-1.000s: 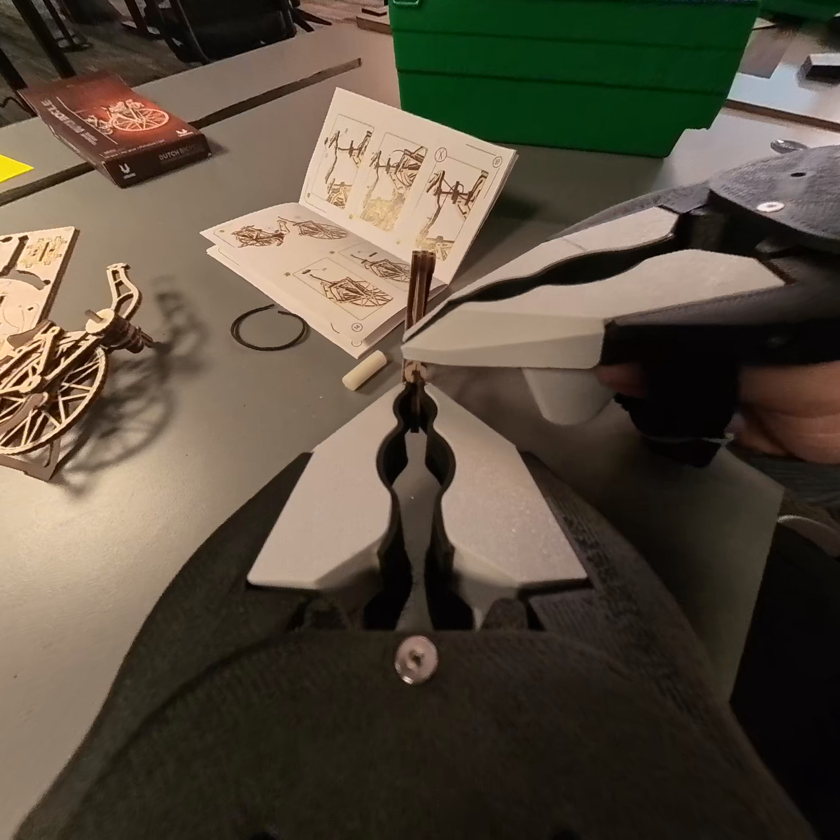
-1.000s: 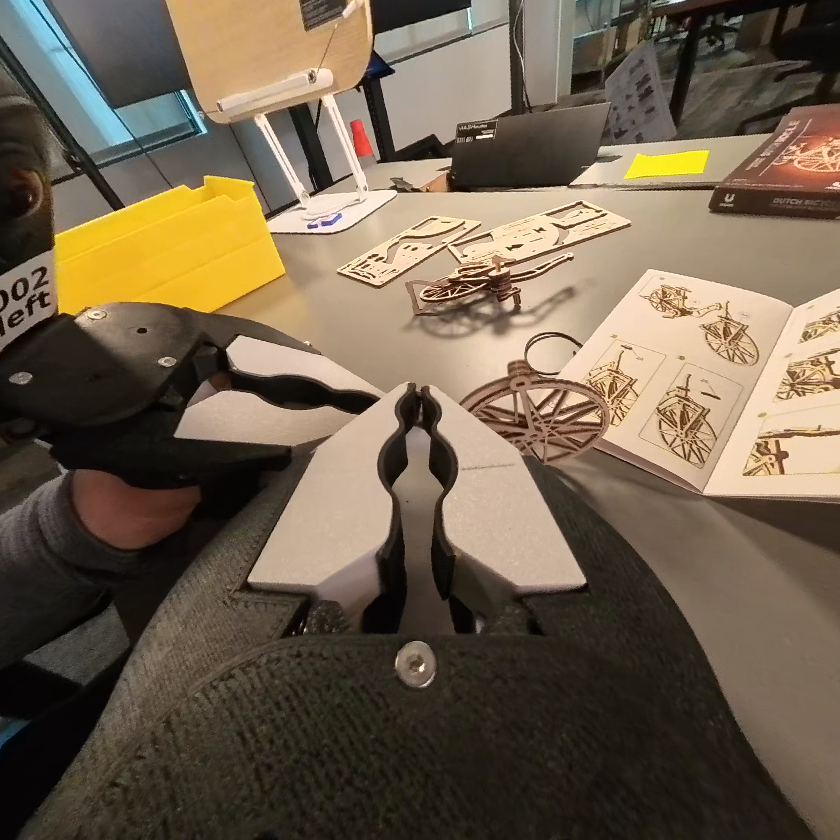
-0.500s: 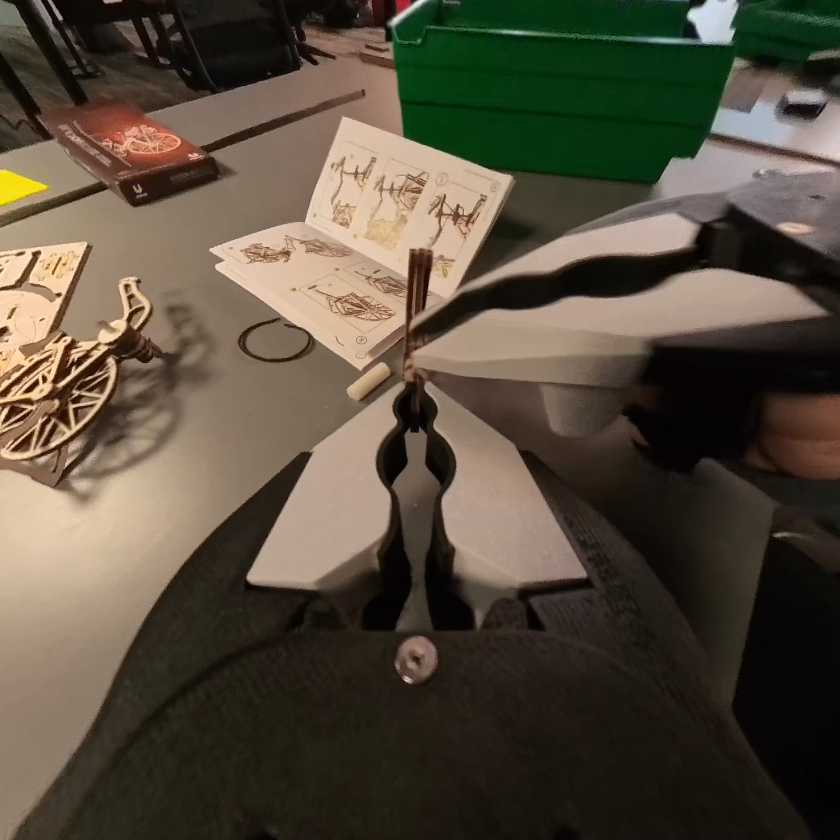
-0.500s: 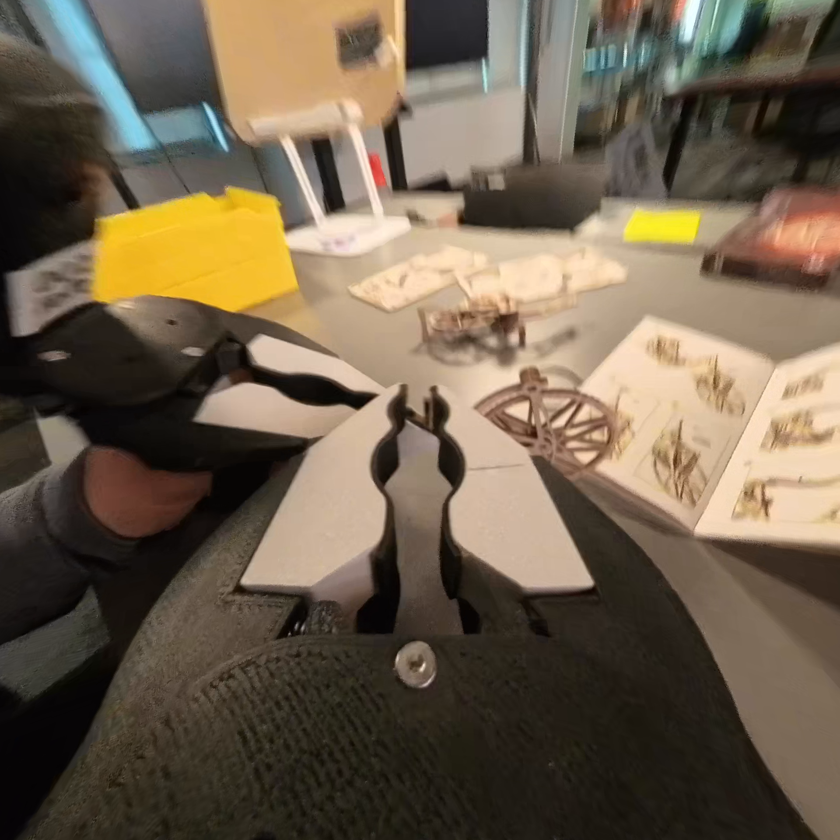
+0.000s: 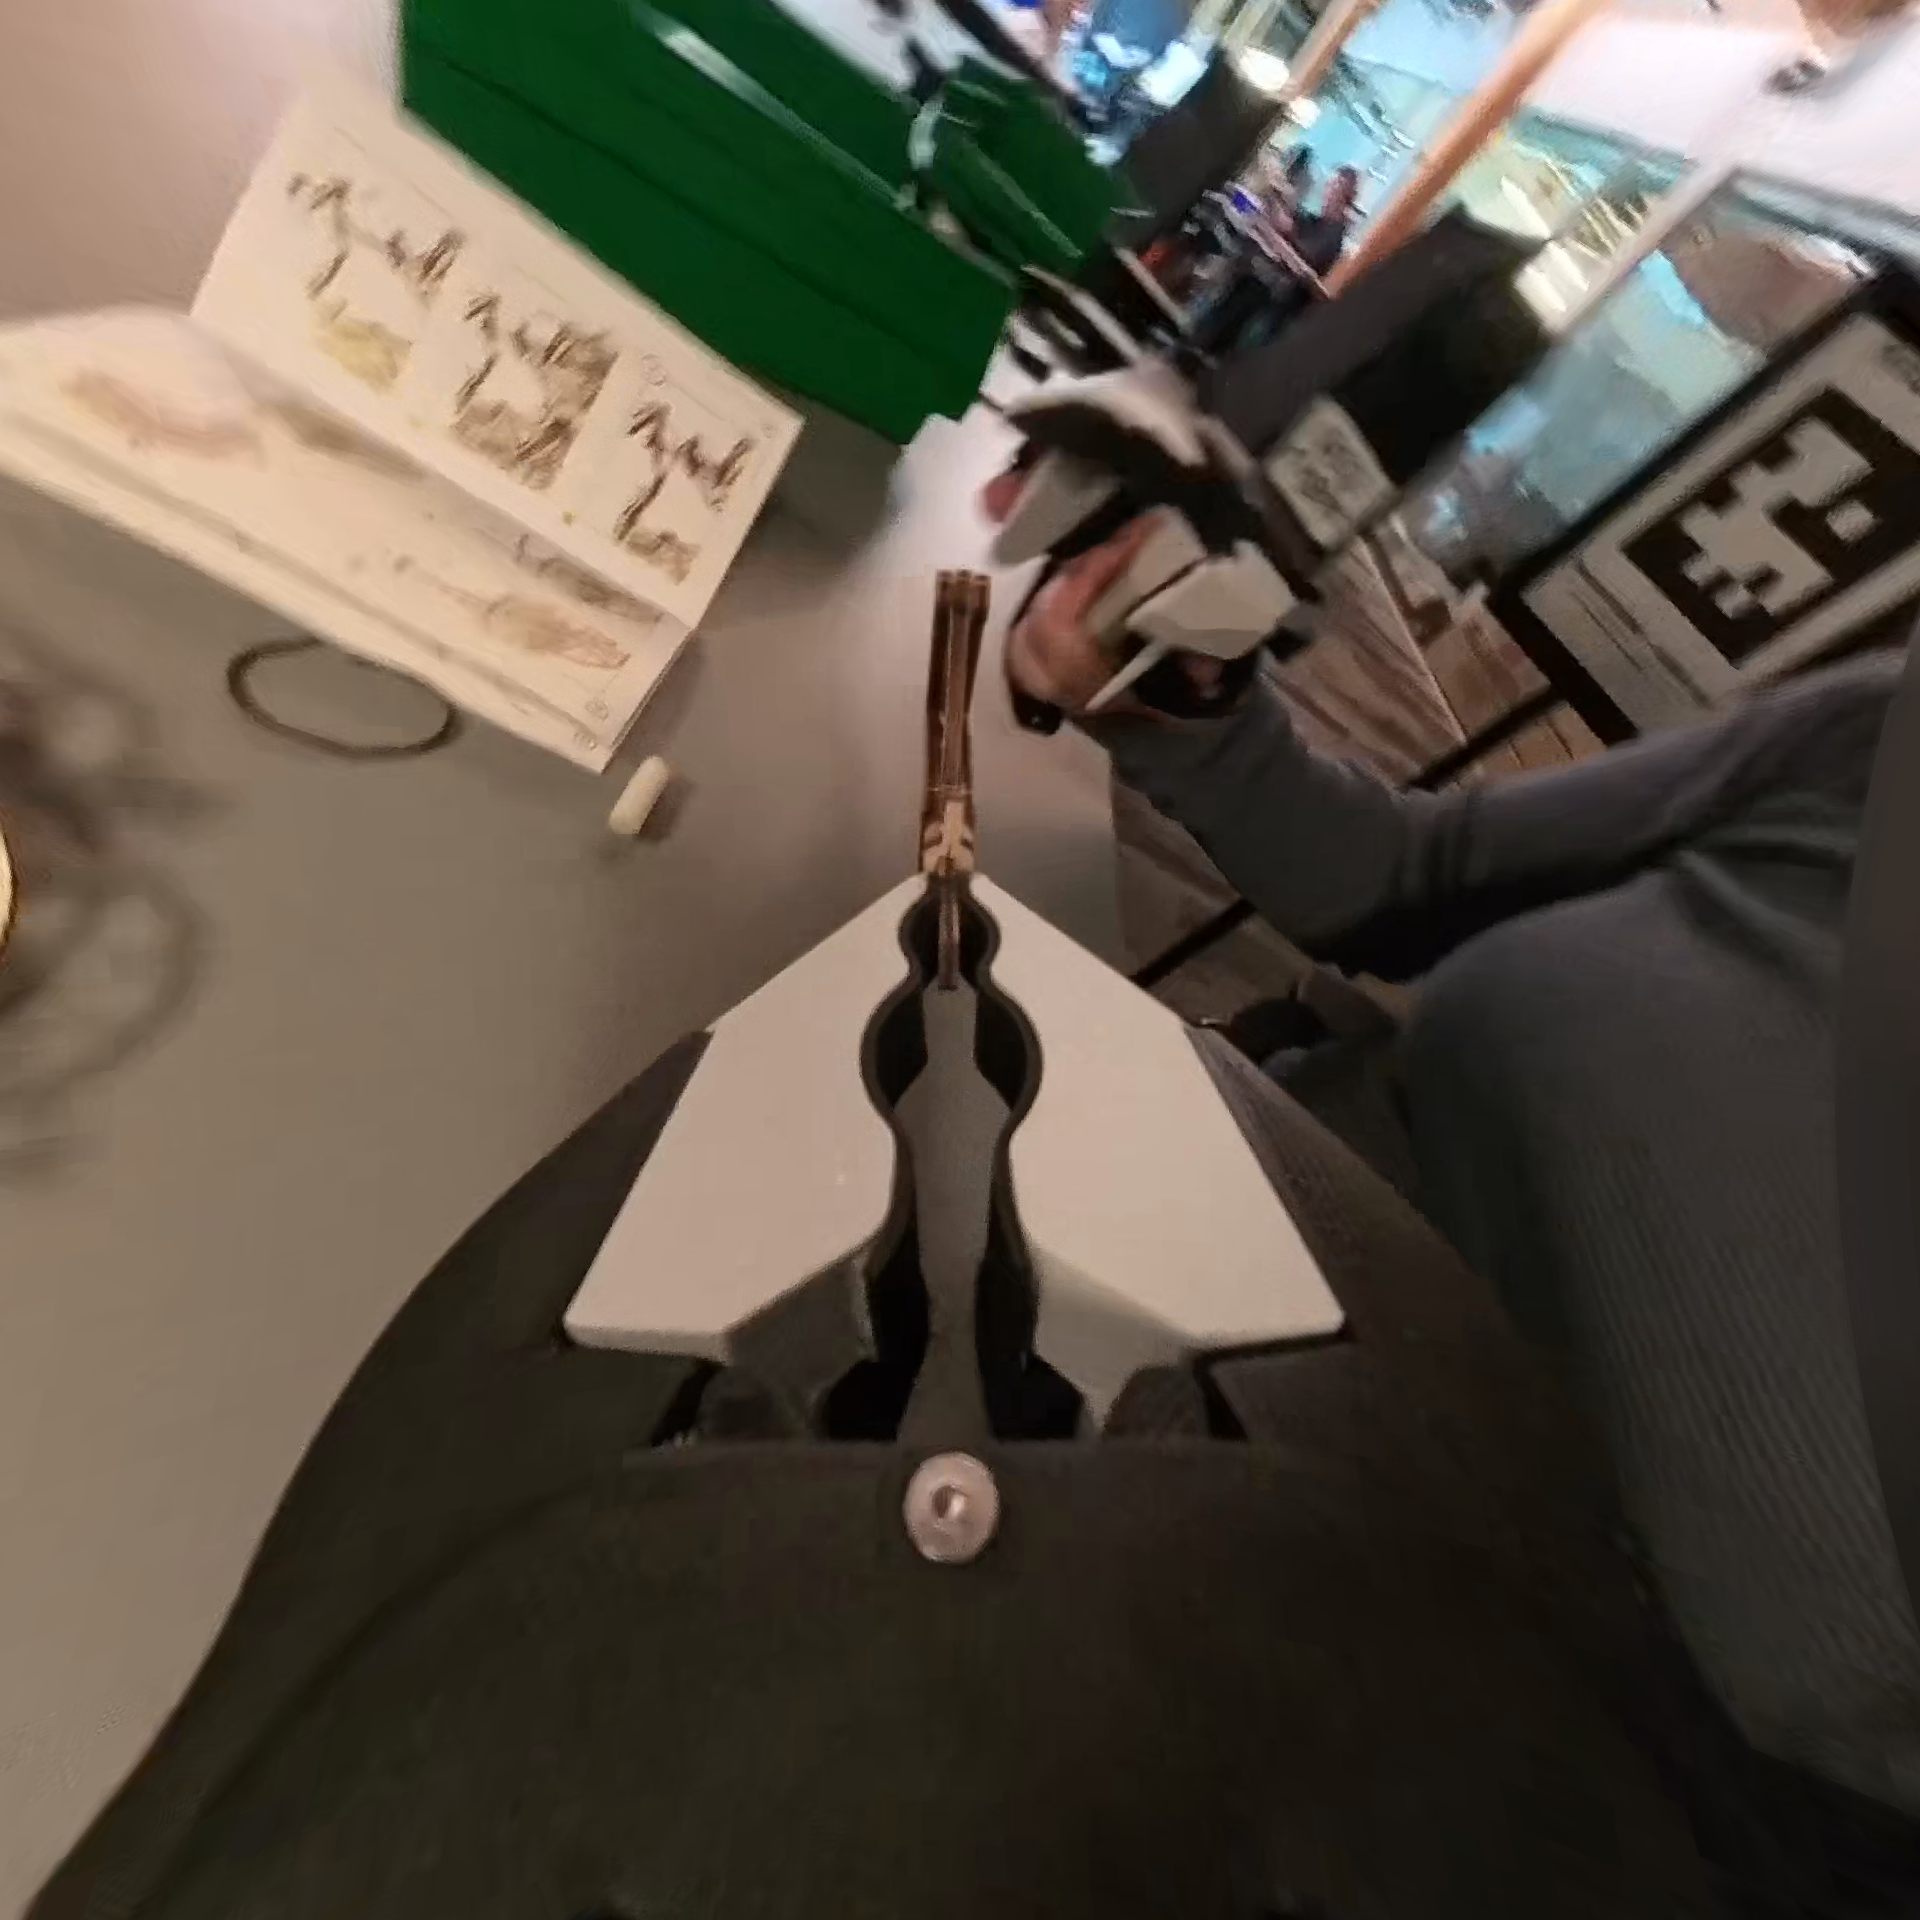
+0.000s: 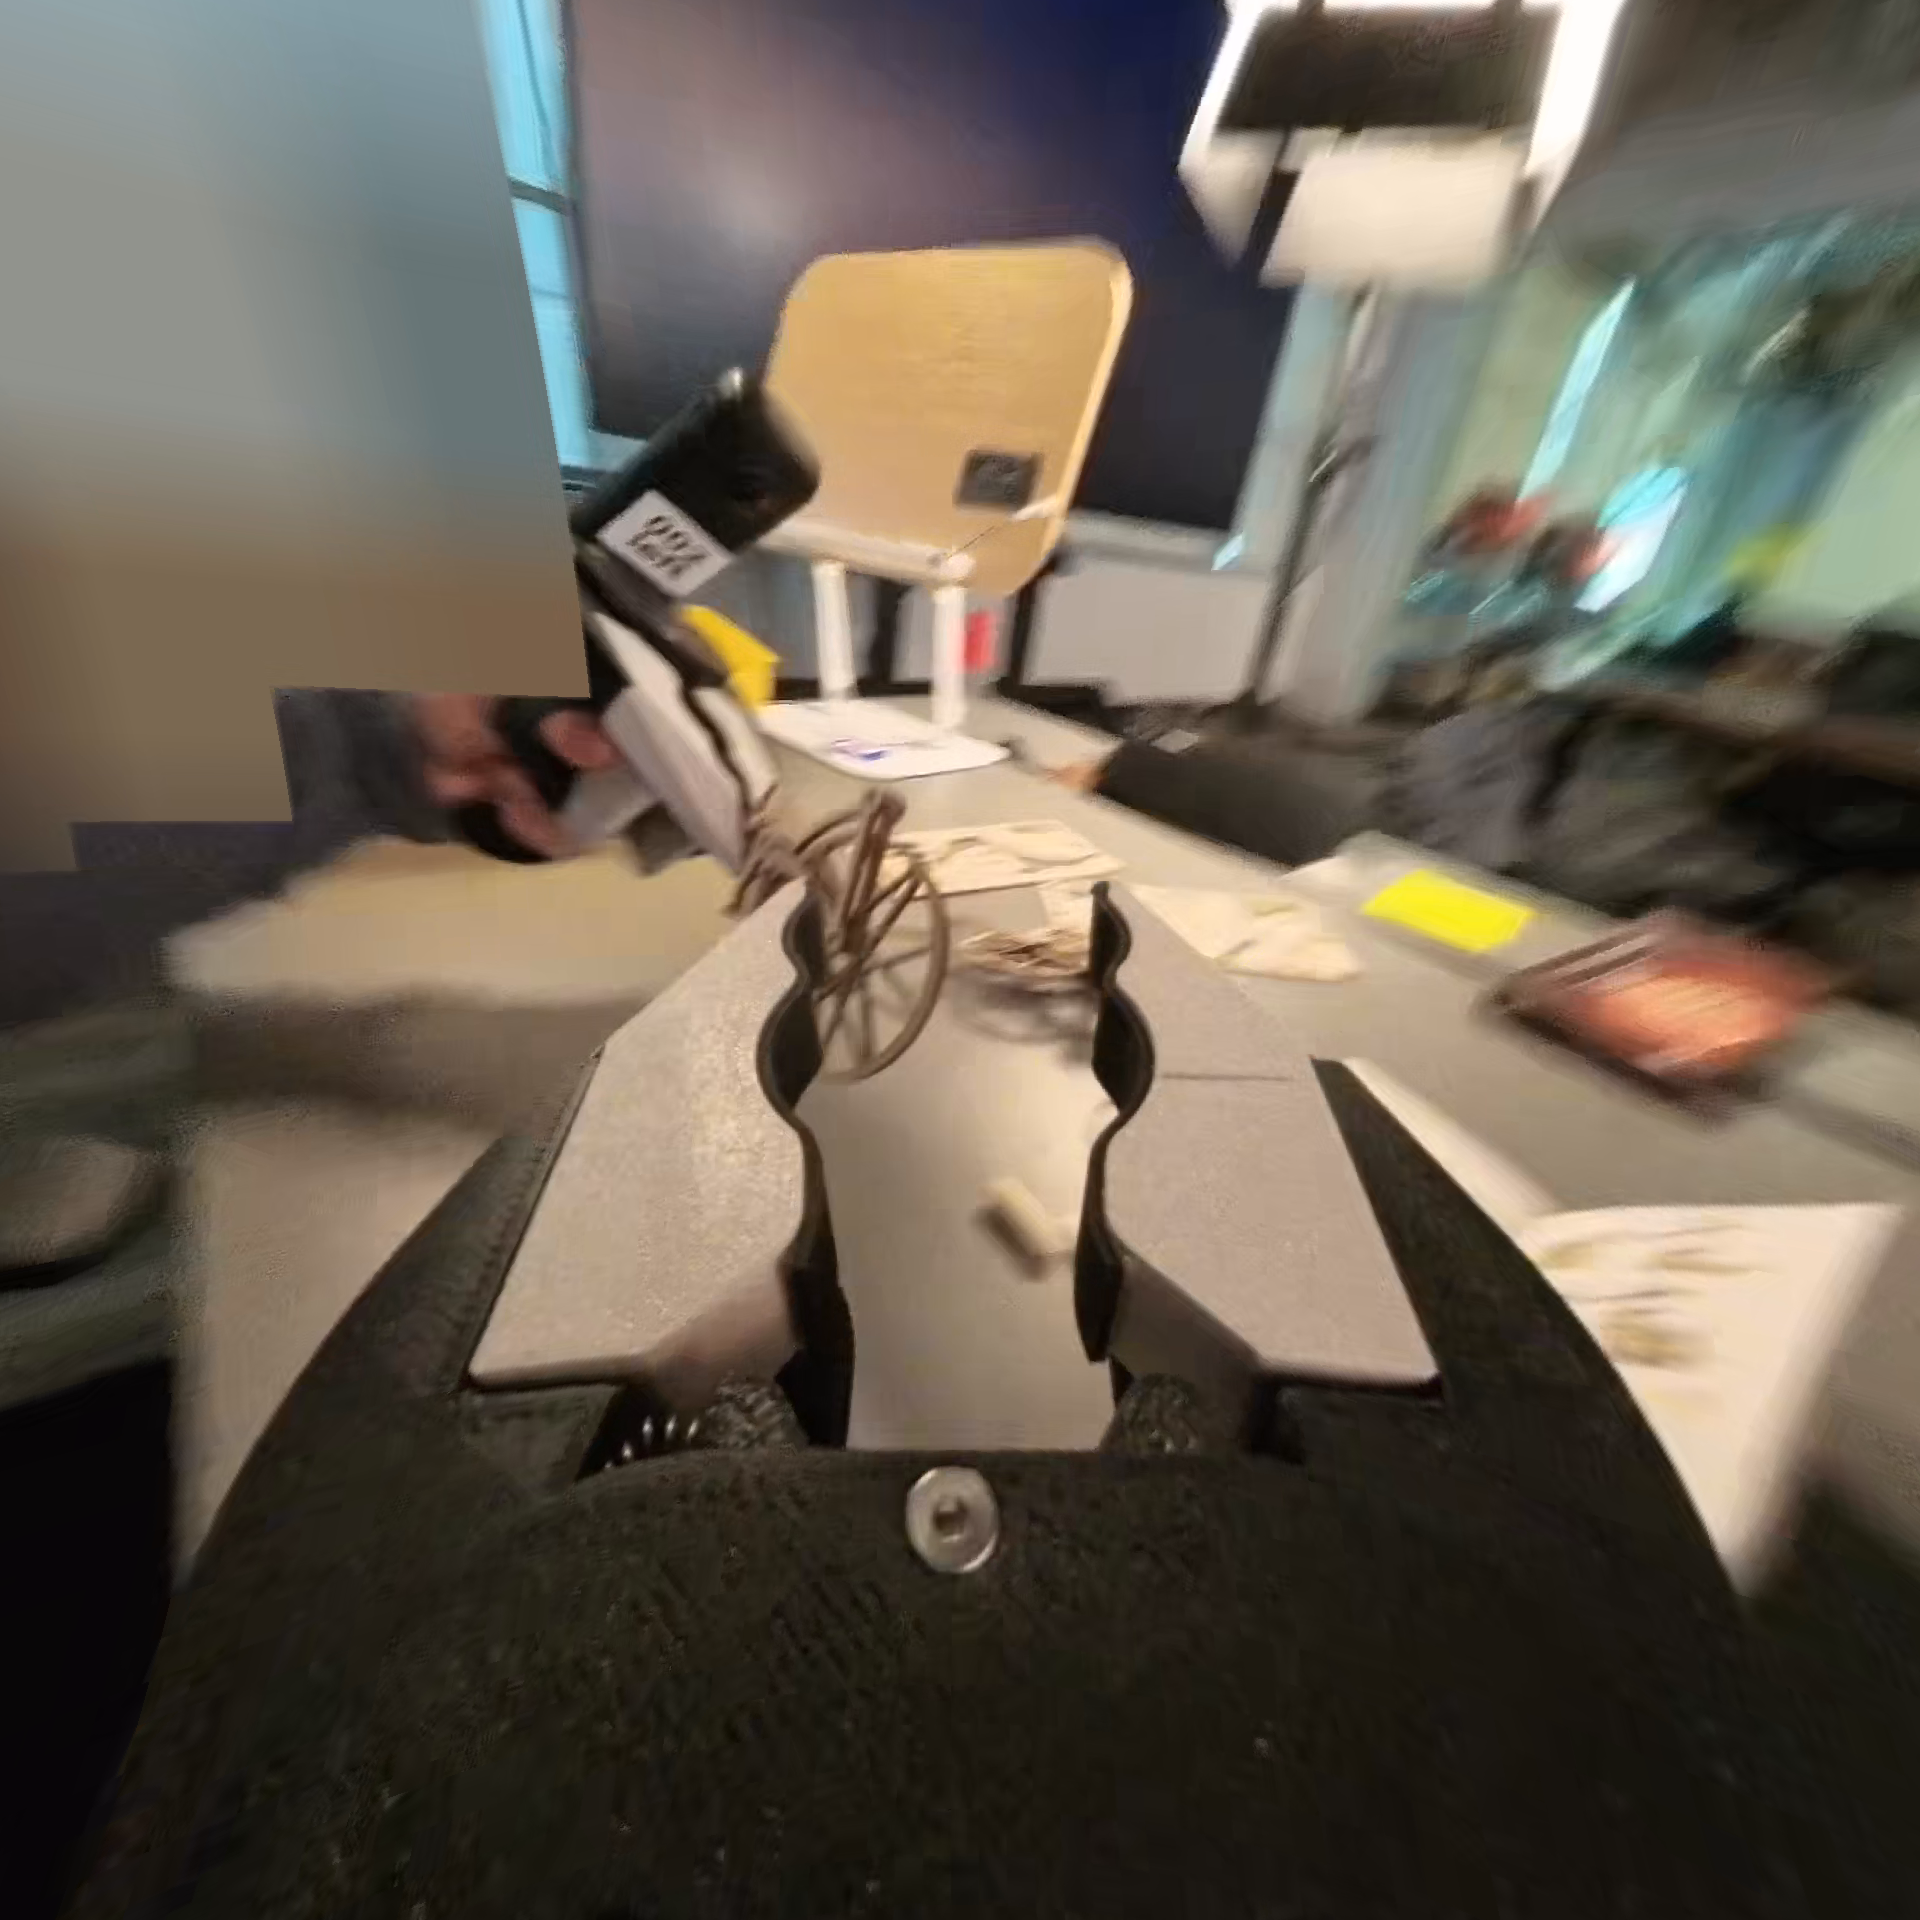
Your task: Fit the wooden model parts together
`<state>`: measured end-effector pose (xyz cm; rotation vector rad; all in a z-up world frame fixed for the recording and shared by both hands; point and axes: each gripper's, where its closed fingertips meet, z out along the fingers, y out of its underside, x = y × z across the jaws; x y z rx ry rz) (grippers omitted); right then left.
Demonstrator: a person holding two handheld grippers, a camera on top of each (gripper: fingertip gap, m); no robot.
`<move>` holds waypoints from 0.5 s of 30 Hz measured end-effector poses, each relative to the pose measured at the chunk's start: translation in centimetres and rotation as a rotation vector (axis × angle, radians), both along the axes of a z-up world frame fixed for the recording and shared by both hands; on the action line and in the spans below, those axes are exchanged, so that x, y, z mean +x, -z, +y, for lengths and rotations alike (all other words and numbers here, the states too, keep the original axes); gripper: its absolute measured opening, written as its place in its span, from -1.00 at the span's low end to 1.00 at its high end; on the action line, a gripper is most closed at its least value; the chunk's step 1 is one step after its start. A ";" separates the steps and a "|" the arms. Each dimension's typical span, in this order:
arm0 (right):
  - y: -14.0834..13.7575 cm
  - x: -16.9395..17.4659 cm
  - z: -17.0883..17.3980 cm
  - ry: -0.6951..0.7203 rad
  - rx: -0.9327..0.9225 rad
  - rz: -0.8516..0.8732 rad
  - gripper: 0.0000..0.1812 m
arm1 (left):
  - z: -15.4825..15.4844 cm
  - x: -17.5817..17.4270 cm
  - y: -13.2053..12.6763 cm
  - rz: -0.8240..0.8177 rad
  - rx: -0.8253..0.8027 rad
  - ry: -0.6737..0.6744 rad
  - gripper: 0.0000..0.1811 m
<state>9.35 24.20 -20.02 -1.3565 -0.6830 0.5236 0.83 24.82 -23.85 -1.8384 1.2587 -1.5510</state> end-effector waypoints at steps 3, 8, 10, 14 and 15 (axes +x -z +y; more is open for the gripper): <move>0.0 -2.3 0.0 -0.226 -0.268 0.222 -0.42 | -0.9 0.1 -2.0 -0.052 0.093 0.112 -1.00; -0.3 -3.7 -0.4 -0.373 -0.324 0.250 -0.78 | -1.6 1.2 -3.1 -0.095 0.157 0.169 -1.00; -0.1 -3.9 -0.4 -0.381 -0.318 0.214 -0.93 | -0.6 1.5 -2.8 -0.101 0.195 0.119 -0.96; 1.4 -3.9 0.7 -0.164 -0.092 -0.131 -0.94 | 5.8 -0.9 -3.2 -0.143 0.368 -0.201 -0.38; 2.5 -4.3 0.9 -0.103 -0.007 -0.308 -0.93 | 7.8 -2.1 -3.6 -0.164 0.399 -0.301 -0.36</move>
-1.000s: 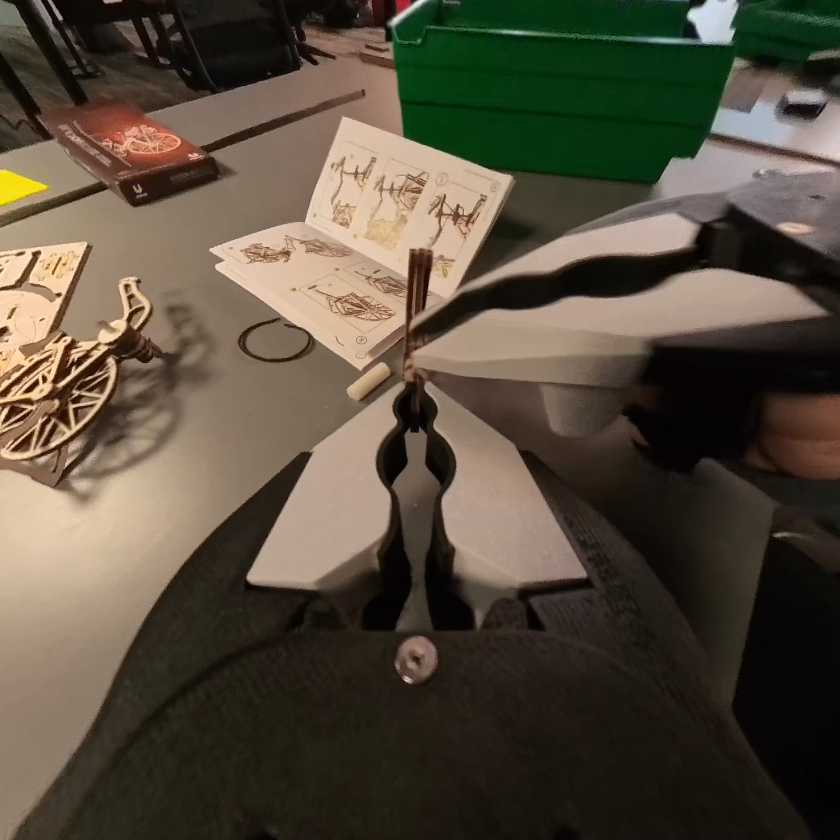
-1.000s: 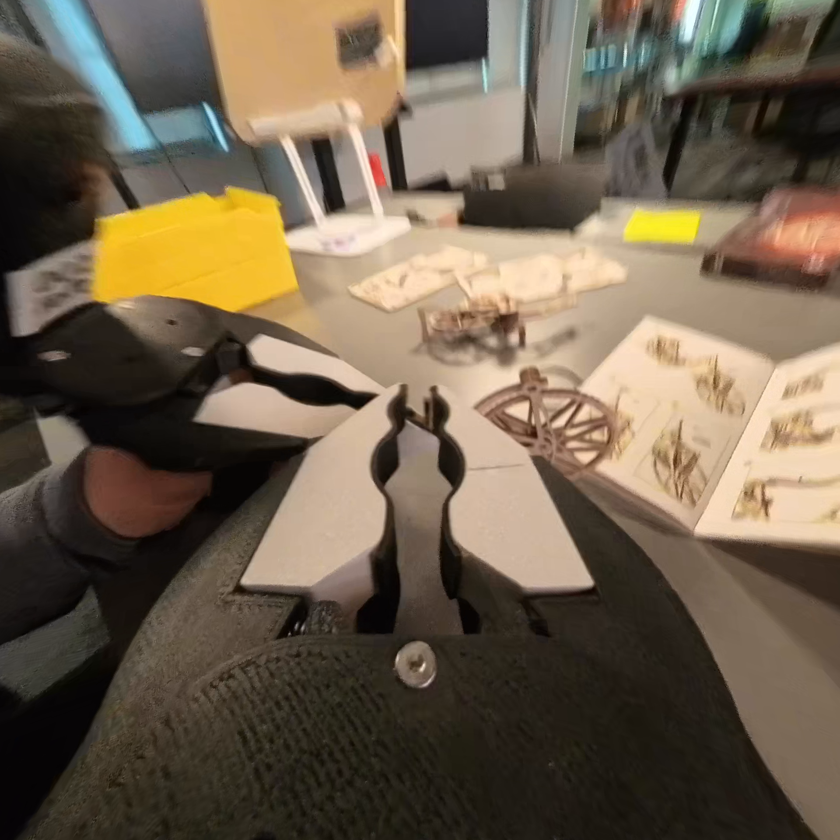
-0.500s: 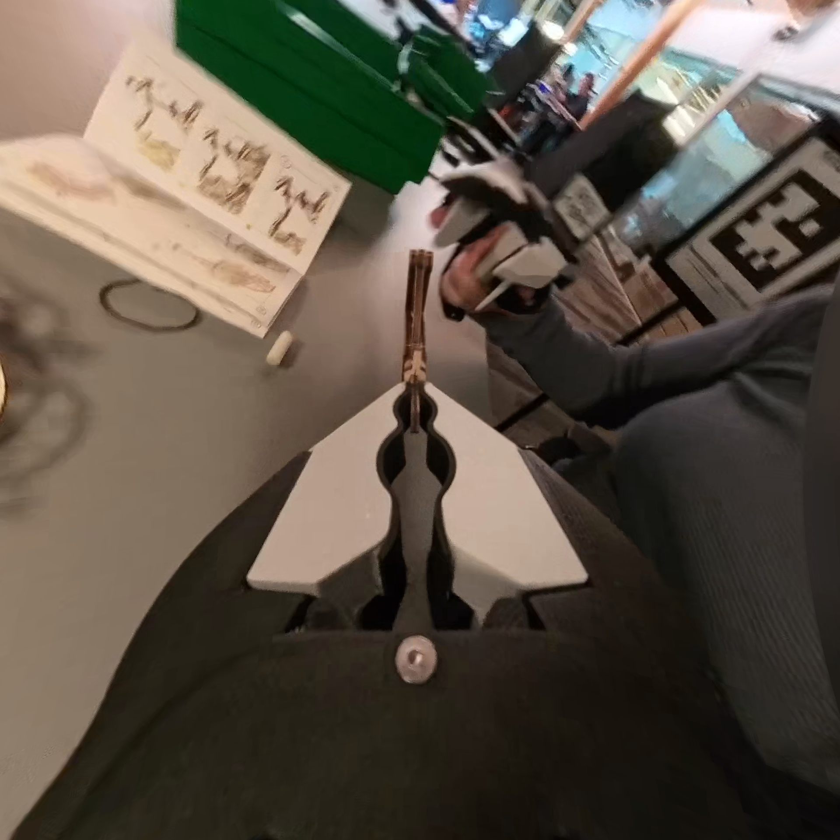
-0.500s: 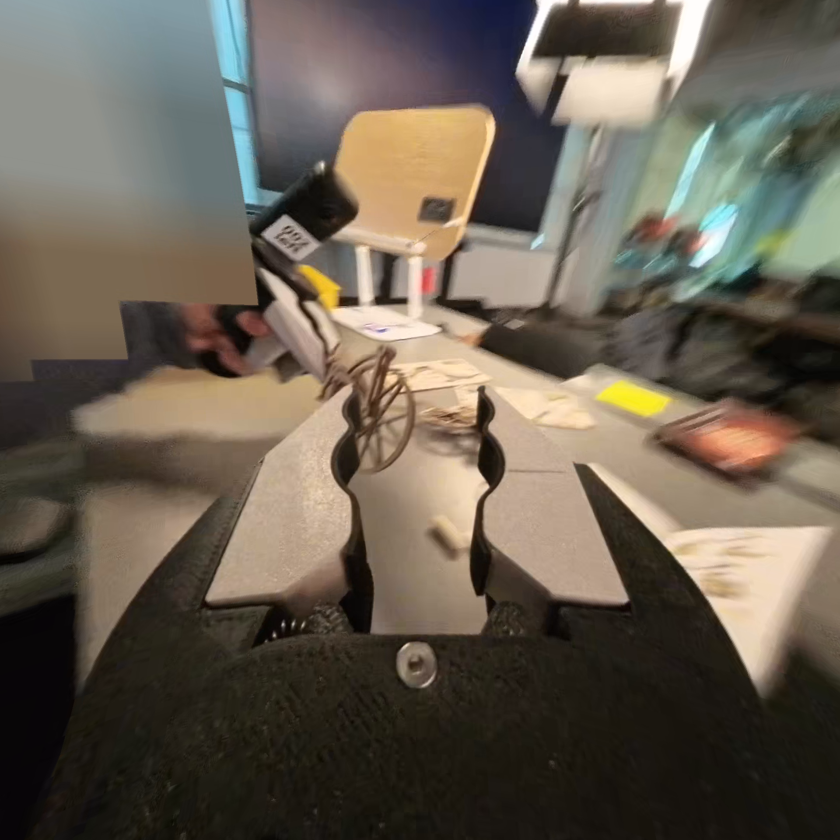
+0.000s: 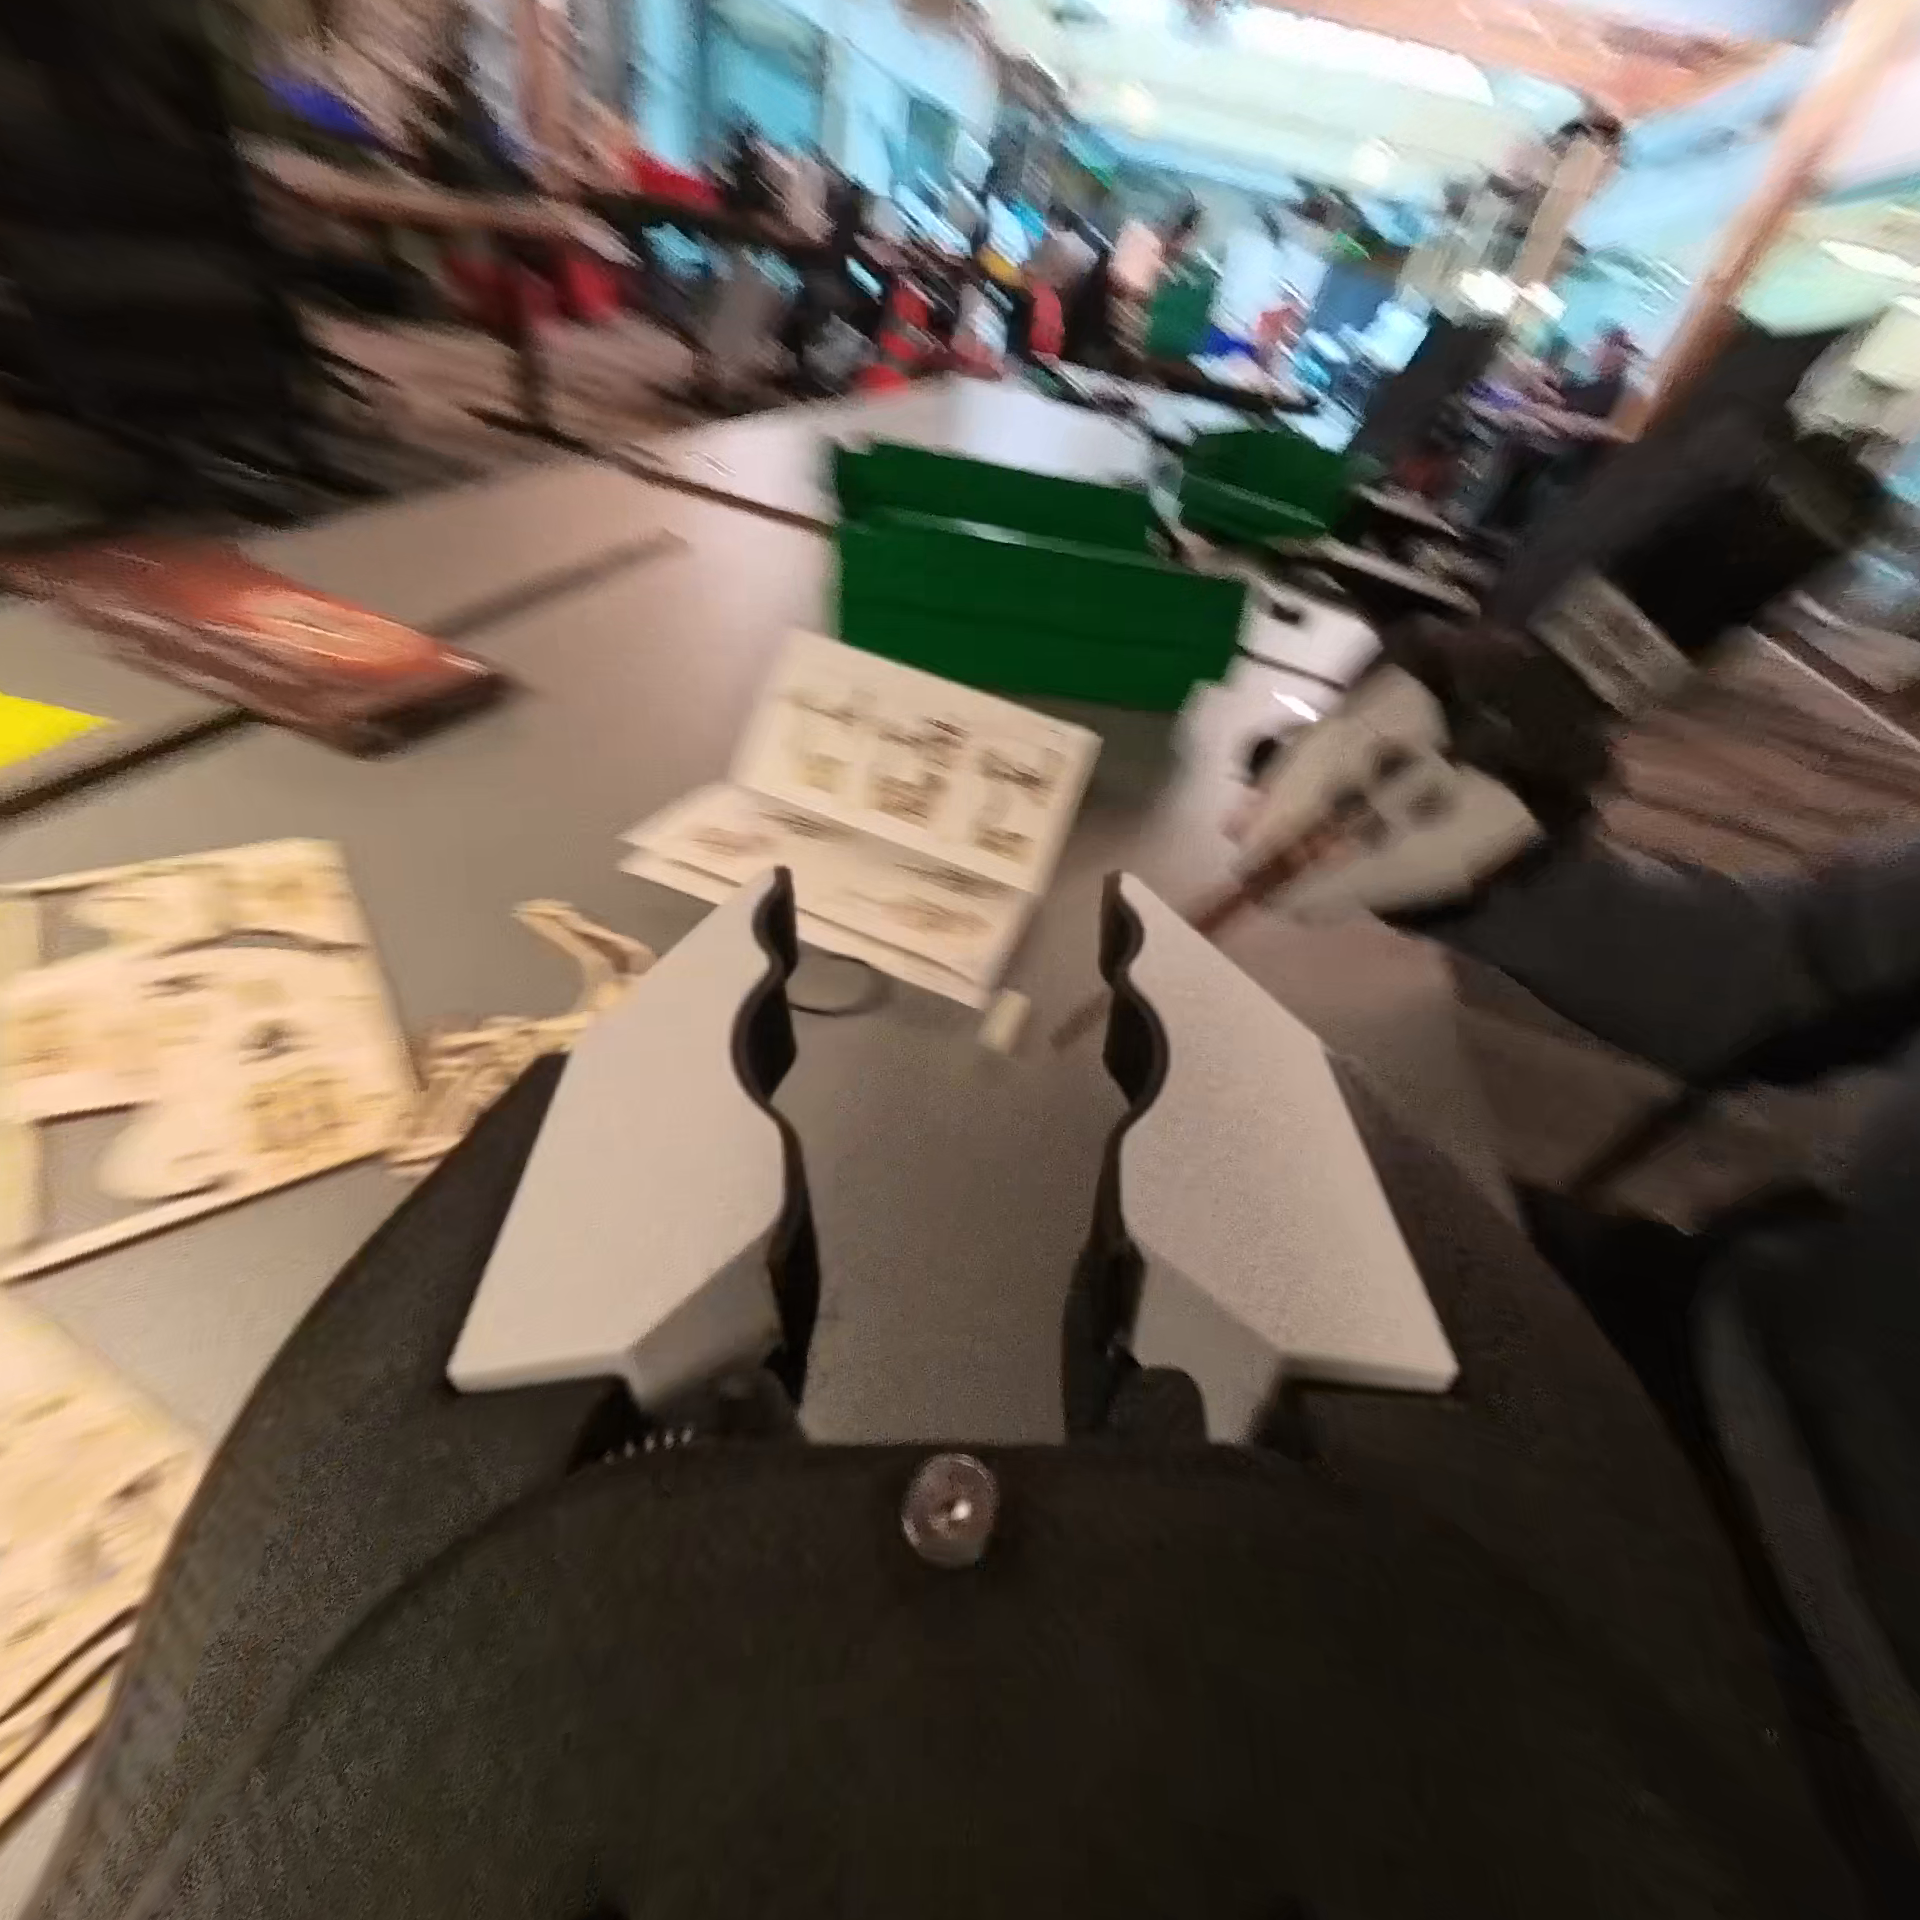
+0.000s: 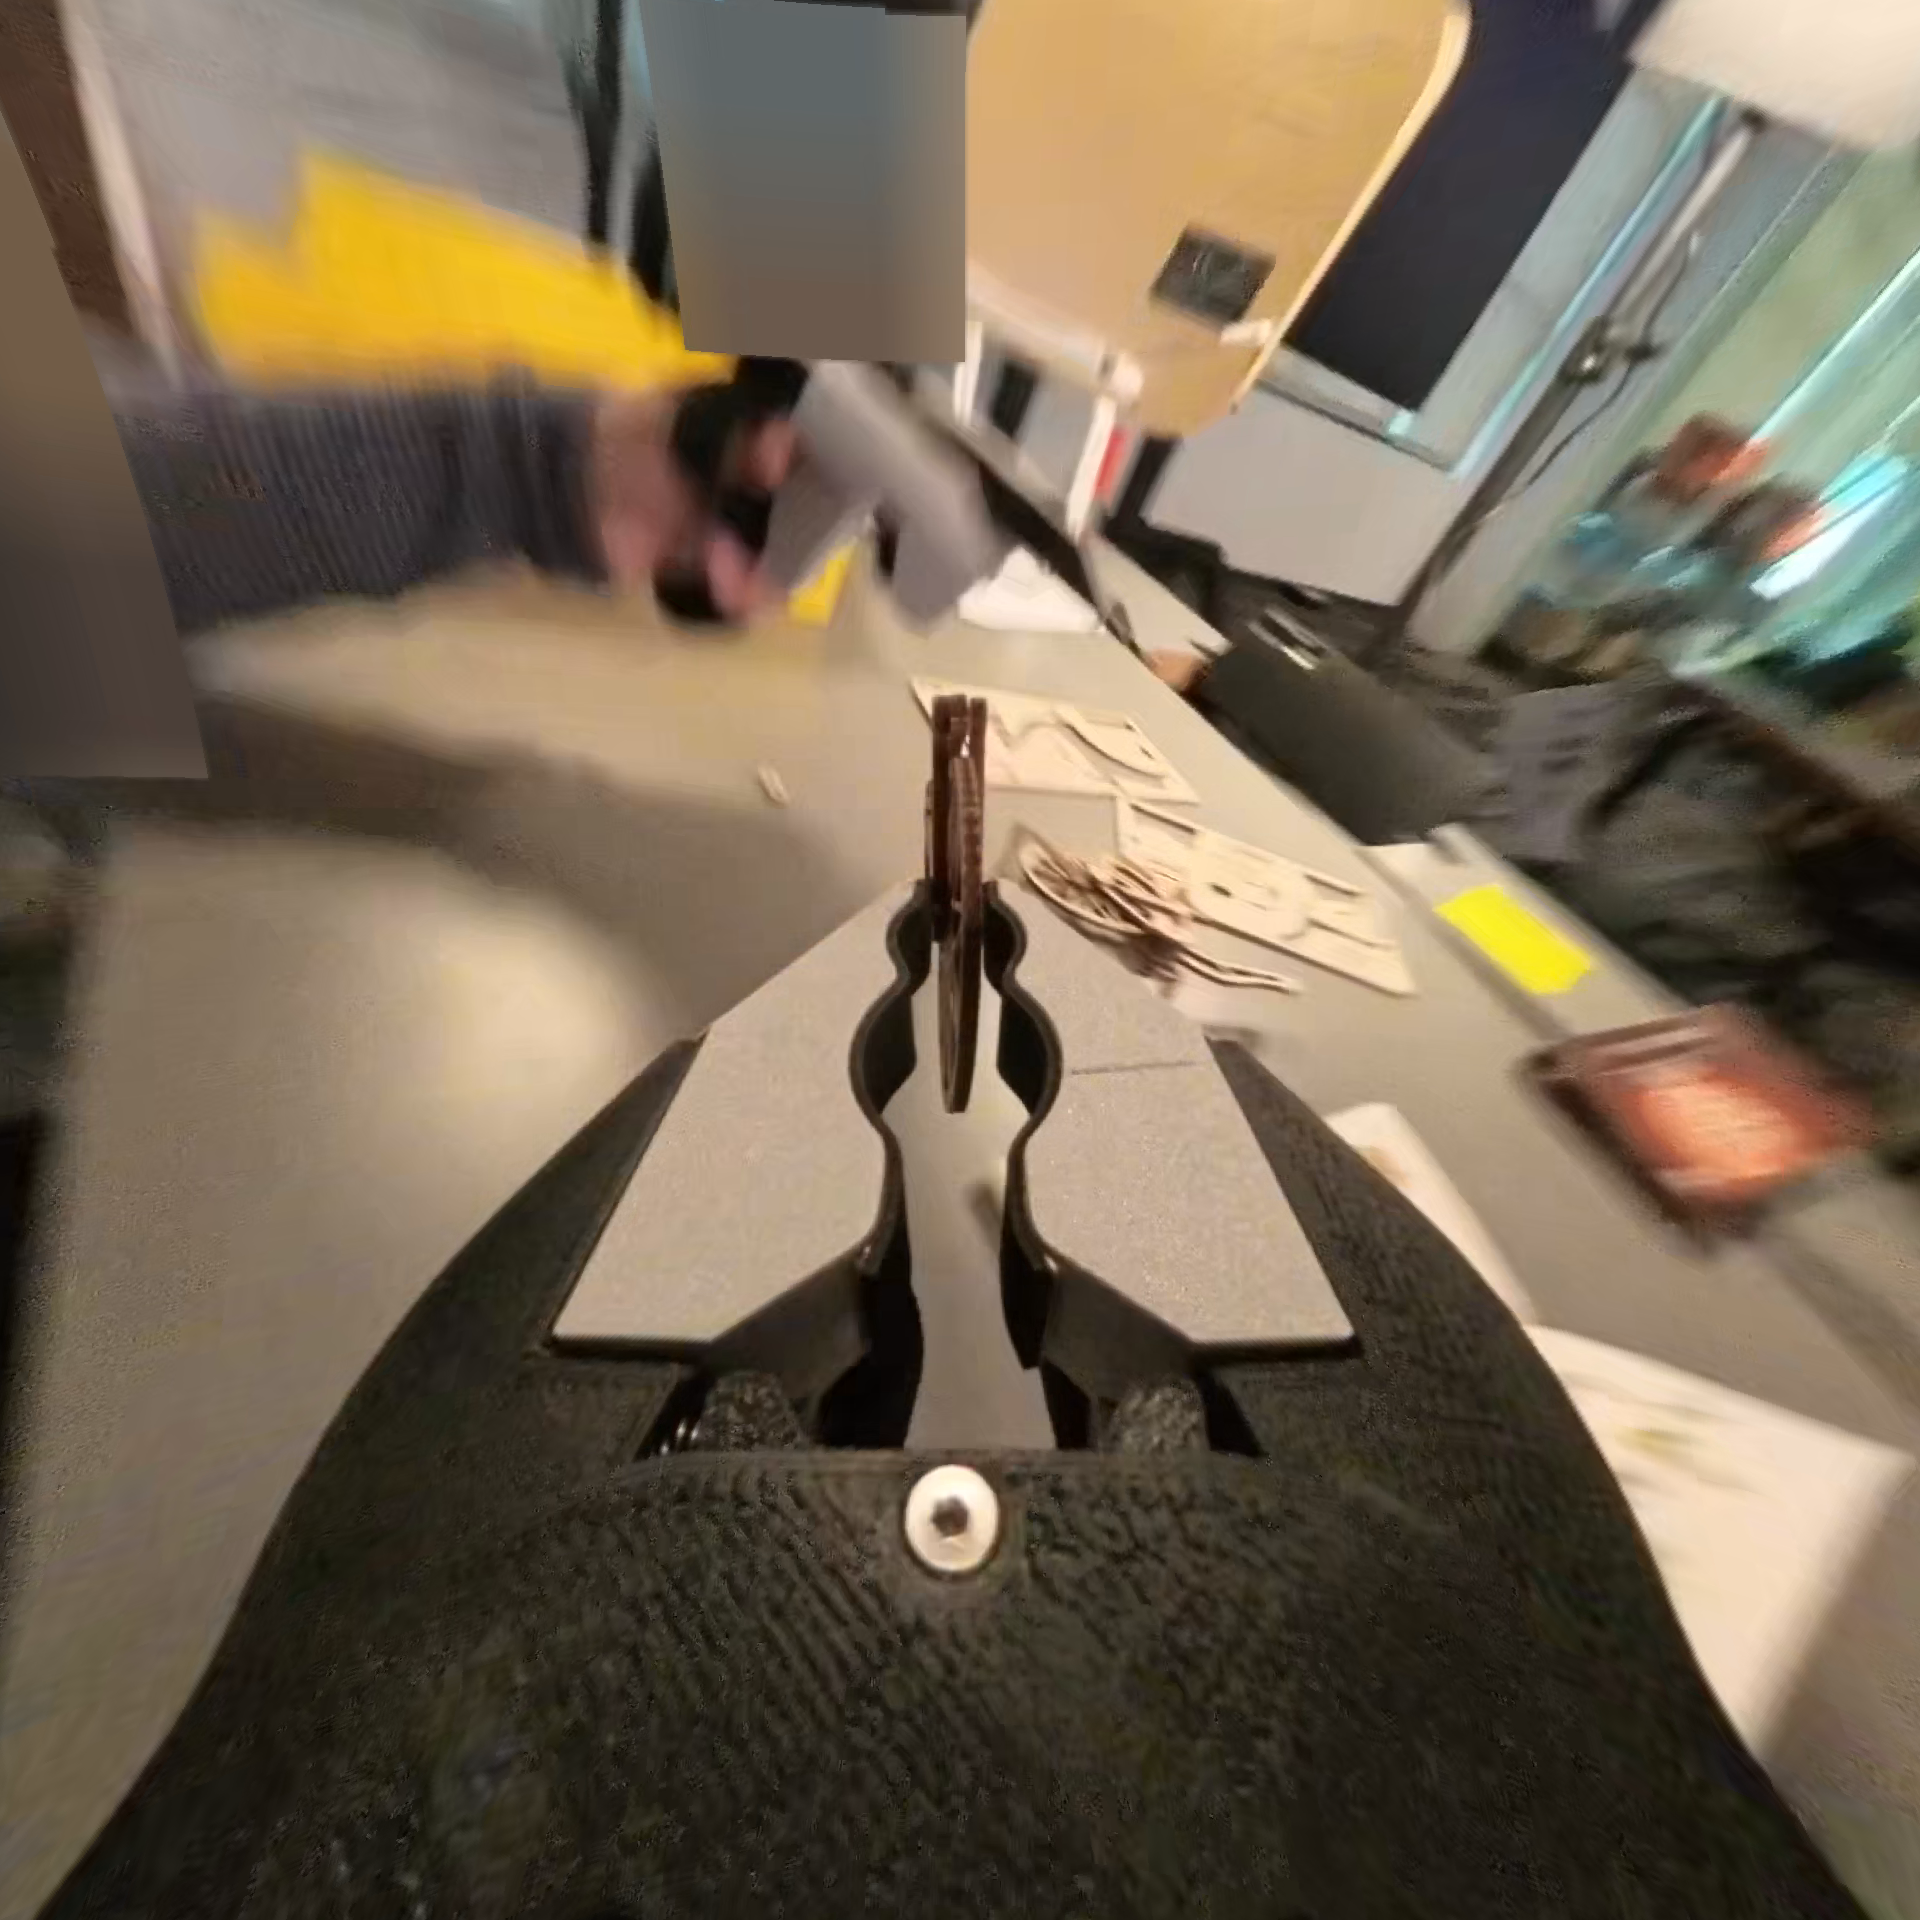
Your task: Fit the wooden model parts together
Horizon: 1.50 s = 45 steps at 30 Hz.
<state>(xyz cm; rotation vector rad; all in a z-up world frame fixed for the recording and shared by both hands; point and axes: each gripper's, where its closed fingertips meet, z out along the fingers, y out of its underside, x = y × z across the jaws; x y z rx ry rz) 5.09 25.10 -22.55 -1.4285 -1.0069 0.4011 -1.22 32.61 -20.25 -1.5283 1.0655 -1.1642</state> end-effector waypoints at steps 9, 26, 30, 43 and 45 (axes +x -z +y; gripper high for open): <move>9.8 -2.5 0.5 0.061 0.246 -0.941 -0.61 | 12.1 -4.5 -2.0 -0.254 0.068 -0.669 -0.28; -8.8 24.1 11.2 0.842 0.571 0.550 -0.50 | 8.7 2.8 0.0 -0.312 0.273 -0.436 -0.29; -6.8 24.1 12.1 0.793 0.537 0.523 -0.56 | 8.2 3.4 0.4 -0.289 0.279 -0.400 -0.29; -4.1 21.8 14.3 0.719 0.506 0.345 -0.57 | 8.5 3.9 1.3 -0.255 0.226 -0.370 -0.31; -4.0 21.8 14.4 0.716 0.498 0.349 -0.58 | 8.6 3.9 1.5 -0.254 0.205 -0.369 -0.31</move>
